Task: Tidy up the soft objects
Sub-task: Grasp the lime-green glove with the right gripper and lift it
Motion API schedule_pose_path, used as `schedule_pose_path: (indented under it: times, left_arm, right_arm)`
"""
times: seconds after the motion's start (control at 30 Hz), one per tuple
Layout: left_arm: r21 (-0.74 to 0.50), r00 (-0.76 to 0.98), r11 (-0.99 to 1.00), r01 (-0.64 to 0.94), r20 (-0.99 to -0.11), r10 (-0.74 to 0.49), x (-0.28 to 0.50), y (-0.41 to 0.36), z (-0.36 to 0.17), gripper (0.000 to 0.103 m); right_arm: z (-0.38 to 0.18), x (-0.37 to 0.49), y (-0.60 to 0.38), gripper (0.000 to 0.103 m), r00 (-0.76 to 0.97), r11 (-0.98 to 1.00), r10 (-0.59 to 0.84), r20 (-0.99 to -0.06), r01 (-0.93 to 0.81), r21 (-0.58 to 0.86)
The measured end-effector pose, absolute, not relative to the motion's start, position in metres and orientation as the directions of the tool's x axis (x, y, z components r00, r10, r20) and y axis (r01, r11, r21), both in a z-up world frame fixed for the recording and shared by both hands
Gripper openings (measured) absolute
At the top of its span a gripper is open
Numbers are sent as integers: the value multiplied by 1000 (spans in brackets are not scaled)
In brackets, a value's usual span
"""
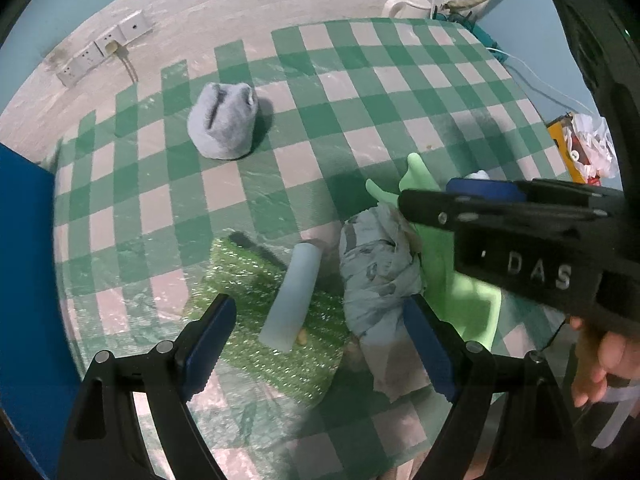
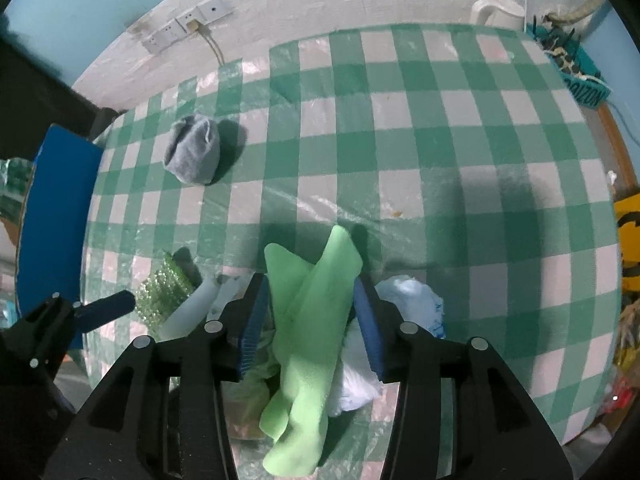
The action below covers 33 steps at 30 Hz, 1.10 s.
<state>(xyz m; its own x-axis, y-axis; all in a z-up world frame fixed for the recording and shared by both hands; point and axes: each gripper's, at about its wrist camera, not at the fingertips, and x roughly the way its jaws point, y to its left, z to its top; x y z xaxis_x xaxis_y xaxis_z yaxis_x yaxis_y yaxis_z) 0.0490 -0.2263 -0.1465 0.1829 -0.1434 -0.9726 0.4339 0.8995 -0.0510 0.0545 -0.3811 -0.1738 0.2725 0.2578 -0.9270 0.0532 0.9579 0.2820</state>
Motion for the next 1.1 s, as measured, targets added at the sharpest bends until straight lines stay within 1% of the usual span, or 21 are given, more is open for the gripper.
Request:
schedule_pose_path:
  times: [0.07,0.27,0.3,0.33,0.37,0.47,0.57,0.83,1.0,1.07,1.1]
  left_arm:
    - [-59,172,899,433,-974,-146,50,-229,-152,92]
    - [-100,162,901,421,-970,-183,55,-237,-158,93]
    - [-107,158,901,421,-969,-189,56,-238,-159,93]
    - [-113,155,901,420,-969,-194,56,-238,-159,93]
    - [-122,150,900,418,-968,-201,56,-239,-160,93]
    - [-142,132,904,404,-968,-211,58,-237,-161,93]
    - [-143,131,906,399,-969,-210,57,-237,-160,93]
    - [-178,115,904,389,-964,-239,60,-238,-157,93]
    - [-174,95,907,385,-970,-226,64,-245,-167,92]
    - [-192,79,908,373,-968,-237,66,-248,-173,90]
    - [-194,79,909,368,-968,-239,65,-249,-173,83]
  right_arm:
    - [-178,54,-381,44,260,957,264,-929,48,285]
    - [-190,51,-382,43,221,955,274,-936,50,291]
    - [-192,50,-383,34,224,955,274,-935,51,292]
    - [-192,50,-385,20,222,952,283,-933,53,301]
    - [-194,50,-386,14,219,947,296,-930,58,316]
    - [-196,48,-389,8,221,949,287,-932,68,308]
    - [-192,47,-393,6,246,947,284,-927,78,311]
    - [-163,42,-404,5,334,931,301,-893,100,351]
    - [-150,31,-406,6,362,927,302,-882,106,361]
    - [-146,27,-406,6,369,929,297,-880,103,357]
    - [-144,25,-406,6,373,928,297,-879,103,358]
